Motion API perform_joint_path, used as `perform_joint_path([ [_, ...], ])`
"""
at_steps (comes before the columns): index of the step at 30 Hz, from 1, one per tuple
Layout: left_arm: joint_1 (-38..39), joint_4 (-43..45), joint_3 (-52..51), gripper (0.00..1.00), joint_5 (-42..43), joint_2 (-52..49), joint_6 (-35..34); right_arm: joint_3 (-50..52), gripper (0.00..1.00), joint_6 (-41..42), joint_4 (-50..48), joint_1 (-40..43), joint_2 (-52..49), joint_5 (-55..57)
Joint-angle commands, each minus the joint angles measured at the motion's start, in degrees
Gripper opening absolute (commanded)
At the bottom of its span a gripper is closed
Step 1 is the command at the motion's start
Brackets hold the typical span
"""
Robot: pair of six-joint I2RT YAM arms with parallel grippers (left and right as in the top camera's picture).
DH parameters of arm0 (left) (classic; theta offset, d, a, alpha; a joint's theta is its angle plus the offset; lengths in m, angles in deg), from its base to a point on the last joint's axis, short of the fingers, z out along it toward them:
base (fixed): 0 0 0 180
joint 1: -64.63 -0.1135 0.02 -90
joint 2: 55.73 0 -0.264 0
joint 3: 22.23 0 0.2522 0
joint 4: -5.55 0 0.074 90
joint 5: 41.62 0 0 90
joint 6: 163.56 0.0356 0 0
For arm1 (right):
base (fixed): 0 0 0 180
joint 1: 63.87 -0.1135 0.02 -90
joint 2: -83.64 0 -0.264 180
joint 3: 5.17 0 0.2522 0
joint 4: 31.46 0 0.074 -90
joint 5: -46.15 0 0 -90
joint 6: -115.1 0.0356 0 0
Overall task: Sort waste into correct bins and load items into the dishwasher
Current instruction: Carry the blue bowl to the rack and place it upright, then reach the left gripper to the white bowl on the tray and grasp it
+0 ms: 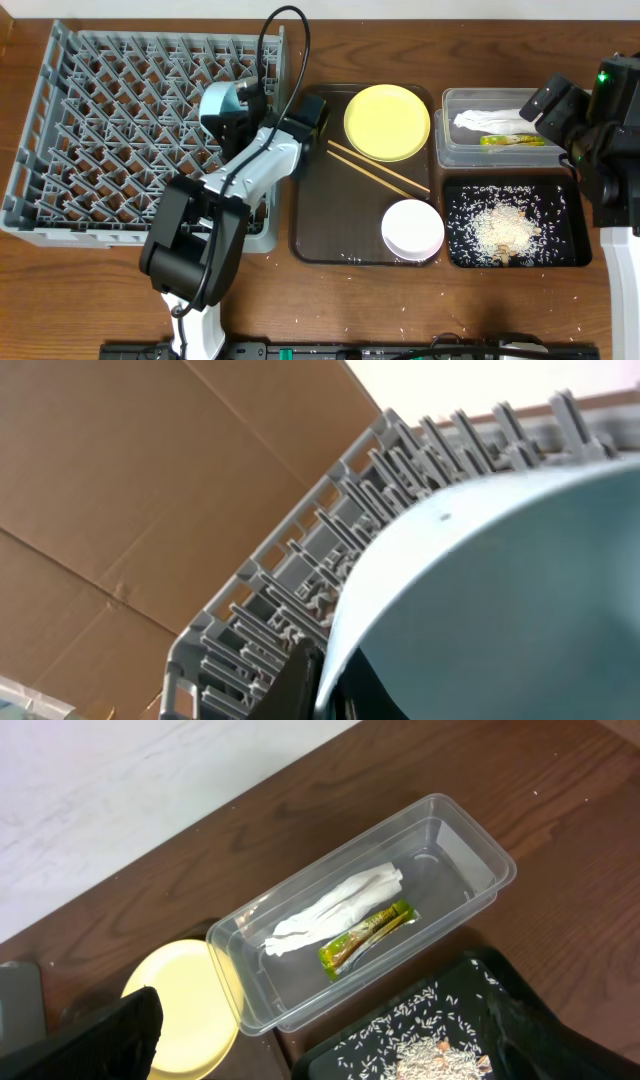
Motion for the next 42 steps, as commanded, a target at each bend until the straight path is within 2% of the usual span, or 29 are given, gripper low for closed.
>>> perform_joint_path([
  [1,1.0,-1.5,-0.3,0.07,1.6,-0.6,-1.4,0.3,0.99,0.7,0.1,0.2,-0.1,0.0],
  [7,2.4,-4.9,-0.3,0.08,1.6,-0.6,-1.4,0.3,0.99,0.7,0.1,0.2,-0.1,0.0],
  [9,2.7,-5.4,-0.3,0.14,2.7,-0.5,-0.9,0.3,0.99,0.7,0.1,0.2,-0.1,0.0],
  [11,3.0,-5.6,-0.3,0.22,7.5,-0.4,3.3,0.3,0.99,0.7,0.1,0.2,-0.1,0.0],
  [14,3.1,-5.6,-0.3,0.28,15.0,0.1,8.5,0.3,0.99,0.7,0.1,0.2,-0.1,0.0],
  [18,3.1,-5.6,-0.1,0.38,23.5,1.6,11.5,0.3,0.99,0.7,0.1,0.2,-0.1,0.0],
  [22,3.1,-5.3,1.0,0.51,34.4,4.5,16.9,0.3,0.99,0.7,0.1,0.2,-0.1,0.0],
  [24,3.1,-5.4,2.0,0.61,41.2,6.3,20.0,0.3,0.99,0.7,0.1,0.2,-0.1,0.0],
  [26,3.1,-5.3,2.5,0.67,46.1,8.3,20.6,0.3,0.99,0.7,0.1,0.2,-0.1,0.0],
  [32,3.1,-4.9,3.1,0.75,59.1,17.1,20.6,0.3,0.99,0.7,0.1,0.2,-0.1,0.0],
  [37,3.1,-4.5,3.1,0.75,76.4,22.8,21.2,0.3,0.99,0.7,0.1,0.2,-0.1,0.0],
  [42,4.4,-4.4,2.2,0.75,93.3,22.1,21.2,0.3,0.99,0.7,0.1,0.2,-0.1,0.0],
])
